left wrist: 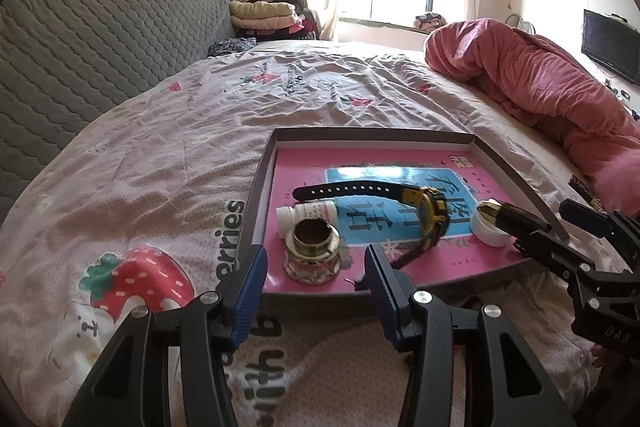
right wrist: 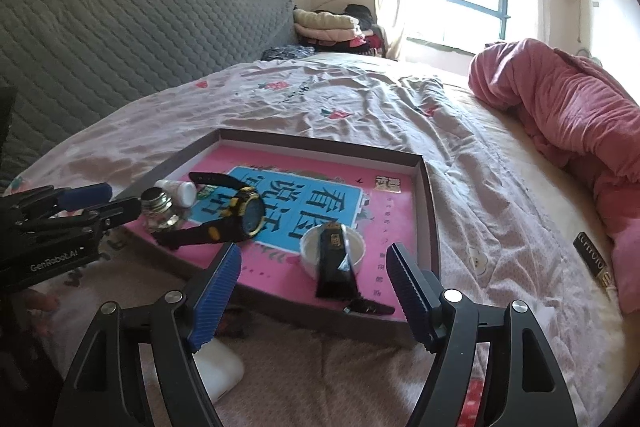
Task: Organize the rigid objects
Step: 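Withdraw both tools from the tray toward the red lighter and white case, then move the left tool over the red lighter while the right tool approaches the white earbud case, then close the left tool on the red lighter while the right tool grasps the white case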
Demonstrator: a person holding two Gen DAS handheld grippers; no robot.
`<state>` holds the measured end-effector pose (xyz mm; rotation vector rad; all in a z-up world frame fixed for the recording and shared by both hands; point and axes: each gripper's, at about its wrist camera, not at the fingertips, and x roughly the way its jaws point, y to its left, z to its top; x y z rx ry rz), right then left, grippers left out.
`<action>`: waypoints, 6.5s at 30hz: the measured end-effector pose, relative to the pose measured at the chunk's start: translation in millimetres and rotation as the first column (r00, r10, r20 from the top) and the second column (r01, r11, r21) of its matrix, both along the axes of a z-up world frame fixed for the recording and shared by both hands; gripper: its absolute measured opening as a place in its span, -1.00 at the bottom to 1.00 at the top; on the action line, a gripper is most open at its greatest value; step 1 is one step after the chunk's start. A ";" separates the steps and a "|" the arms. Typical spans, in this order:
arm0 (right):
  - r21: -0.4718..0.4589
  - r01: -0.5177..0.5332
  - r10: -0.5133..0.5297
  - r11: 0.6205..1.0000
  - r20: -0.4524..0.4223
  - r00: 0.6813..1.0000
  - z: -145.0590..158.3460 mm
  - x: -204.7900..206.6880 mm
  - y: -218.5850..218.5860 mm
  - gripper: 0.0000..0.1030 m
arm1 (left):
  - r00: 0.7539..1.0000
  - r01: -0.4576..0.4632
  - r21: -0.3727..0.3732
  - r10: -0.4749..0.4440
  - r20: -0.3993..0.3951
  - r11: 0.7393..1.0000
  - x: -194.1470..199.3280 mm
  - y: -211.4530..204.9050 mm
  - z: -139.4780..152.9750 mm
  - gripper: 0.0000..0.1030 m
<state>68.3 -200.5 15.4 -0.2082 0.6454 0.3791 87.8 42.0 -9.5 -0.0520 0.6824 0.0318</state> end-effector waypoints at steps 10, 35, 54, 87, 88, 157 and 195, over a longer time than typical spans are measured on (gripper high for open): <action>-0.013 -0.015 0.015 1.000 -0.022 1.000 1.6 -21.4 0.9 0.48 | 0.999 0.040 0.008 -0.040 -0.016 0.999 -14.8 -11.0 3.7 -0.02; 0.005 -0.006 0.007 1.000 -0.138 0.990 -4.7 -62.2 6.3 0.49 | 0.994 0.068 -0.014 -0.069 -0.079 0.998 -52.2 -13.0 9.2 -0.02; -0.036 -0.021 0.013 0.999 -0.227 0.974 -28.7 -68.8 29.6 0.49 | 0.988 0.108 -0.055 -0.113 -0.108 0.993 -48.3 -12.1 0.6 -0.02; -0.030 0.050 -0.056 0.998 -0.257 0.965 -63.9 -46.4 39.5 0.54 | 0.968 0.181 -0.050 -0.187 -0.164 0.982 -33.3 -27.9 -19.7 -0.02; -0.036 0.054 -0.061 0.998 -0.251 0.966 -64.2 -45.5 39.7 0.54 | 0.968 0.183 -0.048 -0.188 -0.165 0.982 -32.9 -28.2 -20.3 -0.02; -0.068 0.091 -0.106 0.994 -0.257 0.961 -72.9 3.7 -7.3 0.55 | 0.868 0.444 -0.149 -0.465 -0.174 0.884 19.0 -56.5 -57.6 -0.04; -0.012 -0.055 0.050 0.998 -0.277 0.960 -51.4 -9.5 -18.0 -0.12 | 0.850 0.438 -0.189 -0.474 -0.231 0.879 -2.0 -78.9 -53.7 -0.55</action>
